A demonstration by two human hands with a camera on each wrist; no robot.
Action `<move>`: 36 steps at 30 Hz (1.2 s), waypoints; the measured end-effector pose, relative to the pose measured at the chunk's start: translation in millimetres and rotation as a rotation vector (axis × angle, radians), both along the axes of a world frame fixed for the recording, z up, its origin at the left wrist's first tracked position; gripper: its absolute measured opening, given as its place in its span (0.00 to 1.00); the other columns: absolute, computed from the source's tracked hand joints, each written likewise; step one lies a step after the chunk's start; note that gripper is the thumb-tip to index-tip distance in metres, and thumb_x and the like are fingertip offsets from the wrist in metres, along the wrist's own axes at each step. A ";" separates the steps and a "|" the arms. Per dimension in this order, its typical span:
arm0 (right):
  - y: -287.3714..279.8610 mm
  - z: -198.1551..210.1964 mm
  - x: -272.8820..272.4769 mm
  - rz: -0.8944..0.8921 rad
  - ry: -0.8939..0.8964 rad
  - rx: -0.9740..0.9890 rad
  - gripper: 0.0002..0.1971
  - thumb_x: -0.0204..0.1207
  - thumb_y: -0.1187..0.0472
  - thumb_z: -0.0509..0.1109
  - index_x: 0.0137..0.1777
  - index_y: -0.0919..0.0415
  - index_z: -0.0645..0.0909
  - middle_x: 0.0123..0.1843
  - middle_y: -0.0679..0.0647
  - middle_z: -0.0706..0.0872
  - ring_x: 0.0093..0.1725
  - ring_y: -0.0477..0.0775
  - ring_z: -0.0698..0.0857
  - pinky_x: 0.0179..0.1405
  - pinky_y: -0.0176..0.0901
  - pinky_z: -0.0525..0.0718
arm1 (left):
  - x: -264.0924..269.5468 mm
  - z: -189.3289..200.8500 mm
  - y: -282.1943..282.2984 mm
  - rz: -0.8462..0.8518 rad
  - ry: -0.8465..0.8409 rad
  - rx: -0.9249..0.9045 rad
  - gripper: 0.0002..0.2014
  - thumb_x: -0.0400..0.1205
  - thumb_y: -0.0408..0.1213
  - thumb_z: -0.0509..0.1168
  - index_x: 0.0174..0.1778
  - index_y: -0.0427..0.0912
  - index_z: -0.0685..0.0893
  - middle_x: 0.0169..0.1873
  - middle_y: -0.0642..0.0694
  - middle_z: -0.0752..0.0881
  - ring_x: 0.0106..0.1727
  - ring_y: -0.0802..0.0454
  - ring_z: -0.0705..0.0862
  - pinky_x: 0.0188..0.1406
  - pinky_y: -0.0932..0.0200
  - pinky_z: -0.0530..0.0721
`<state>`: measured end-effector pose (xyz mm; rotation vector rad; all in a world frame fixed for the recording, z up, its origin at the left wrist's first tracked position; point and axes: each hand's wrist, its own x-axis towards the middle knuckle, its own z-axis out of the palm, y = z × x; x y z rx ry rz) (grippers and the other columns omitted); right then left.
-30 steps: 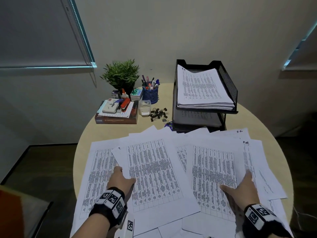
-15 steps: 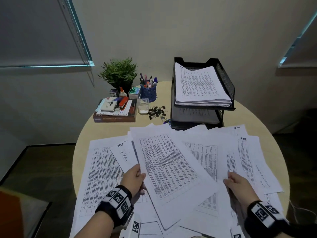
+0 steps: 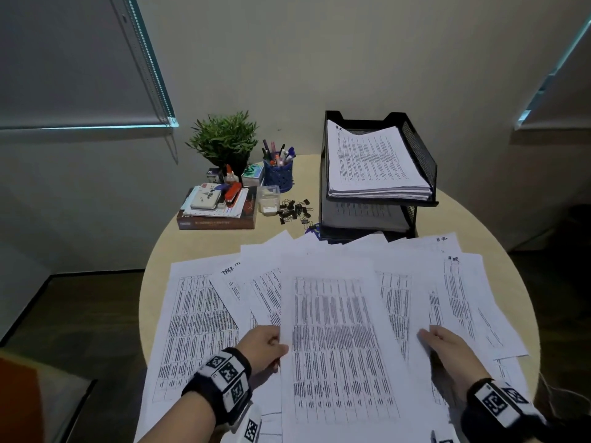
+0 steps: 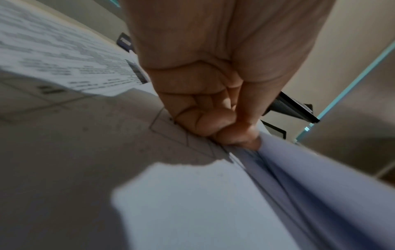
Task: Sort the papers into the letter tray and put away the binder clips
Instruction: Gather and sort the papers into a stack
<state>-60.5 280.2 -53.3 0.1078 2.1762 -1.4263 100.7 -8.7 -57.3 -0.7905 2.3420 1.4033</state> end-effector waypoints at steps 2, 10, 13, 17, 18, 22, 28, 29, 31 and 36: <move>-5.0 -1.0 6.5 0.036 -0.108 -0.091 0.19 0.71 0.64 0.76 0.55 0.77 0.75 0.53 0.64 0.85 0.46 0.56 0.88 0.47 0.41 0.85 | -4.8 -2.7 5.0 0.056 0.031 -0.099 0.11 0.80 0.38 0.66 0.32 0.47 0.75 0.27 0.51 0.78 0.32 0.53 0.81 0.42 0.59 0.81; 0.4 0.8 -0.6 -0.007 0.147 0.170 0.09 0.77 0.72 0.67 0.56 0.66 0.80 0.54 0.64 0.87 0.45 0.58 0.81 0.42 0.39 0.78 | -26.1 -1.6 -12.1 0.664 0.076 0.059 0.42 0.76 0.45 0.71 0.80 0.33 0.57 0.78 0.35 0.65 0.76 0.37 0.69 0.75 0.44 0.69; 13.1 -0.5 -1.7 -0.029 0.123 0.168 0.13 0.78 0.71 0.66 0.62 0.69 0.79 0.57 0.62 0.85 0.49 0.57 0.79 0.51 0.43 0.75 | -28.0 -5.9 -25.1 0.780 0.080 0.303 0.42 0.72 0.44 0.74 0.78 0.35 0.63 0.73 0.37 0.73 0.69 0.40 0.77 0.67 0.49 0.74; 14.1 3.2 0.2 -0.048 0.098 0.123 0.11 0.80 0.73 0.63 0.61 0.72 0.78 0.51 0.59 0.81 0.48 0.56 0.78 0.42 0.38 0.74 | -27.8 -9.1 -18.9 0.655 0.130 0.208 0.15 0.78 0.37 0.70 0.32 0.37 0.72 0.27 0.40 0.73 0.28 0.49 0.72 0.36 0.57 0.68; 14.1 0.2 -1.7 -0.048 0.100 0.144 0.11 0.80 0.72 0.64 0.61 0.72 0.78 0.51 0.59 0.81 0.50 0.56 0.78 0.48 0.41 0.74 | -29.0 -9.9 -12.9 0.610 0.117 0.196 0.15 0.80 0.37 0.68 0.32 0.39 0.70 0.26 0.43 0.71 0.27 0.50 0.70 0.34 0.58 0.67; 13.2 -4.9 -6.8 -0.063 0.080 0.171 0.07 0.80 0.71 0.65 0.56 0.68 0.79 0.54 0.63 0.84 0.51 0.58 0.79 0.54 0.44 0.72 | -33.8 -7.6 13.7 0.483 0.068 0.045 0.15 0.81 0.43 0.65 0.56 0.34 0.81 0.51 0.42 0.82 0.53 0.46 0.81 0.54 0.52 0.80; 15.0 -8.7 -12.6 -0.098 0.020 0.123 0.22 0.80 0.70 0.65 0.73 0.75 0.69 0.67 0.59 0.78 0.70 0.64 0.75 0.68 0.50 0.72 | -45.5 -0.2 20.5 0.600 0.065 -0.045 0.28 0.81 0.46 0.64 0.74 0.35 0.71 0.82 0.44 0.46 0.81 0.43 0.59 0.78 0.51 0.65; 15.2 -8.9 -12.2 -0.102 0.025 0.112 0.21 0.80 0.71 0.64 0.72 0.76 0.70 0.65 0.57 0.78 0.70 0.64 0.75 0.67 0.50 0.71 | -48.3 0.6 20.7 0.641 0.090 0.005 0.31 0.80 0.46 0.65 0.77 0.35 0.67 0.83 0.45 0.45 0.81 0.43 0.59 0.78 0.49 0.65; 16.5 -10.6 -12.1 -0.087 0.042 0.133 0.14 0.80 0.71 0.64 0.64 0.72 0.77 0.60 0.60 0.83 0.62 0.64 0.80 0.61 0.48 0.73 | -55.6 0.5 20.6 0.736 0.140 0.157 0.38 0.75 0.46 0.71 0.78 0.35 0.65 0.82 0.44 0.49 0.80 0.41 0.63 0.77 0.44 0.66; 15.0 -10.9 -10.2 -0.064 0.066 0.141 0.04 0.79 0.70 0.65 0.53 0.68 0.79 0.53 0.65 0.85 0.53 0.62 0.81 0.59 0.49 0.75 | -62.2 -3.6 26.5 0.775 0.154 0.274 0.29 0.75 0.40 0.72 0.69 0.30 0.76 0.63 0.38 0.81 0.61 0.41 0.81 0.63 0.51 0.79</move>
